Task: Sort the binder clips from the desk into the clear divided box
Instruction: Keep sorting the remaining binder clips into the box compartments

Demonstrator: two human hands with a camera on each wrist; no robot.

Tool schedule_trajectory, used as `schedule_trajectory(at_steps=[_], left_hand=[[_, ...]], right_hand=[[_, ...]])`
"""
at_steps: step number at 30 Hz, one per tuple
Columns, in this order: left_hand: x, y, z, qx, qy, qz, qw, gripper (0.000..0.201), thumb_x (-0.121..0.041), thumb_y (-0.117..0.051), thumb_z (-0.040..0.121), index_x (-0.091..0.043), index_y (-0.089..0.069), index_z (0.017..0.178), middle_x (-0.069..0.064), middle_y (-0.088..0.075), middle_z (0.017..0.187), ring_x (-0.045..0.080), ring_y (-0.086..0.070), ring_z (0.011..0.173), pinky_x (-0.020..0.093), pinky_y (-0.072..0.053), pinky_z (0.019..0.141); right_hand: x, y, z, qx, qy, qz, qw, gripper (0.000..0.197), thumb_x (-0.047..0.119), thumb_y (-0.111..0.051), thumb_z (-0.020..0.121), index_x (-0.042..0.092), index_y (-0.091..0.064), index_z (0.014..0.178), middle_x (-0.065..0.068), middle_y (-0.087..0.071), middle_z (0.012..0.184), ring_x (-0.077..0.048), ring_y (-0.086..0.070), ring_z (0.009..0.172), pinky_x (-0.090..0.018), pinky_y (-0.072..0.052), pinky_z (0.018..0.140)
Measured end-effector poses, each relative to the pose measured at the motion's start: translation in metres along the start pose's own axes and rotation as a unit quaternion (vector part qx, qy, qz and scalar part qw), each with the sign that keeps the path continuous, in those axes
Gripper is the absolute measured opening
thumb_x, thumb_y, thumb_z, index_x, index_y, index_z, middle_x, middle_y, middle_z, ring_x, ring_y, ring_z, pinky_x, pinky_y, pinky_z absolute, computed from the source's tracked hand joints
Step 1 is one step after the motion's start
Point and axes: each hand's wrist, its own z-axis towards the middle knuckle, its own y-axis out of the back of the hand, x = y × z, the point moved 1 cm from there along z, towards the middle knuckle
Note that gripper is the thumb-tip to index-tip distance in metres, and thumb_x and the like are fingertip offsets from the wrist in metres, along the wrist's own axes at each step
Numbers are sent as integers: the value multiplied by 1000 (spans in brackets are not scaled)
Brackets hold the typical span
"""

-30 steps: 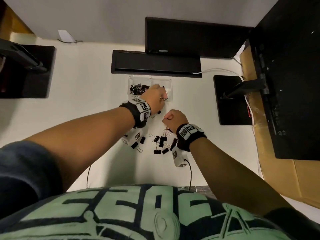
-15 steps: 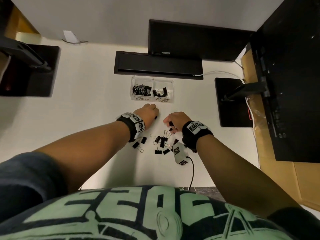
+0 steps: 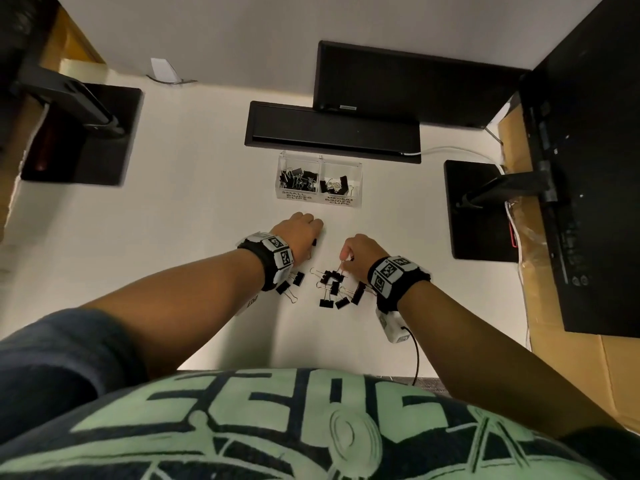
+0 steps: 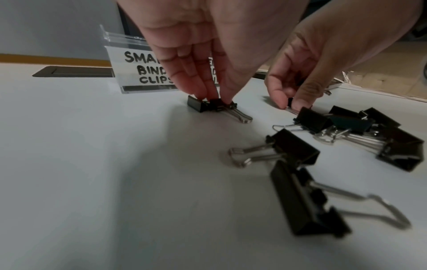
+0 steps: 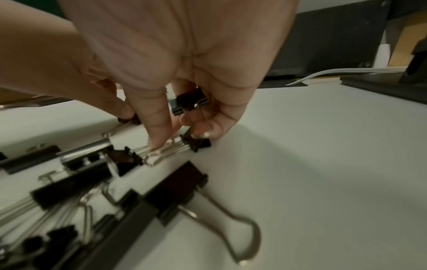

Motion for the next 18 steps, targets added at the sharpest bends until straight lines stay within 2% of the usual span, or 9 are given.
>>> schedule_trajectory(at_steps=[2, 3, 5, 8, 10, 12, 14, 16, 18], left_hand=[[4, -1, -4, 7, -16, 7, 1000, 46, -6, -56, 86, -14, -47, 130, 11, -48, 123, 30, -44, 116, 38, -45, 82], [6, -2, -6, 9, -30, 15, 999, 48, -5, -54, 87, -18, -47, 132, 11, -47, 123, 30, -44, 117, 37, -45, 83], [10, -3, -9, 12, -58, 34, 998, 48, -5, -53, 87, -21, -50, 132, 10, -48, 122, 30, -45, 116, 37, -46, 83], [12, -2, -8, 18, -65, 56, 996, 45, -5, -51, 89, -18, -50, 132, 9, -50, 124, 29, -47, 115, 37, -44, 86], [12, 0, -8, 11, -63, 63, 996, 41, -7, -48, 91, -15, -49, 132, 9, -51, 125, 29, -48, 115, 37, -42, 87], [12, 0, -7, -1, -61, 67, 996, 39, -6, -48, 90, -12, -49, 129, 11, -50, 124, 30, -48, 113, 37, -42, 86], [13, 0, -8, -24, -54, 60, 996, 37, -4, -50, 87, -8, -51, 123, 14, -49, 121, 31, -48, 108, 38, -41, 83], [15, 0, -8, -39, -38, 45, 998, 34, -3, -52, 84, -7, -51, 118, 14, -48, 118, 31, -47, 106, 38, -41, 81], [17, -1, -8, -35, -14, 21, 999, 32, -5, -51, 86, -8, -49, 118, 12, -47, 119, 30, -45, 109, 38, -42, 83]], right_hand=[[0, 1, -1, -5, -2, 3, 1000, 2, 12, -59, 87, 14, -57, 88, -1, -43, 98, -15, -46, 85, -24, -35, 76], [0, 2, -1, -8, -2, 5, 1000, 5, 11, -56, 88, 15, -55, 86, -1, -43, 97, -16, -46, 84, -24, -35, 75], [-2, 4, -1, -27, -5, 25, 999, 7, 10, -53, 89, 15, -54, 85, -2, -44, 96, -16, -46, 84, -24, -35, 75], [-2, 8, -1, -58, -11, 70, 996, 11, 9, -52, 90, 11, -62, 94, 2, -44, 91, -14, -46, 78, -19, -35, 67], [1, 9, -2, -38, 3, 72, 997, 14, 14, -59, 87, 13, -63, 101, 8, -41, 82, -7, -43, 69, -16, -31, 59], [6, 7, -2, 12, 20, 35, 999, 25, 20, -69, 82, 17, -61, 106, 9, -39, 83, -6, -42, 70, -17, -32, 62], [8, 0, -1, 48, 25, -17, 998, 34, 19, -73, 78, 20, -57, 108, 4, -41, 96, -13, -46, 82, -24, -39, 73], [7, -6, 0, 51, 27, -38, 998, 35, 15, -73, 77, 19, -54, 107, 0, -41, 104, -16, -47, 86, -28, -40, 76], [6, -6, 0, 43, 31, -35, 998, 34, 14, -73, 77, 17, -53, 104, 1, -39, 103, -18, -48, 85, -28, -40, 74]])
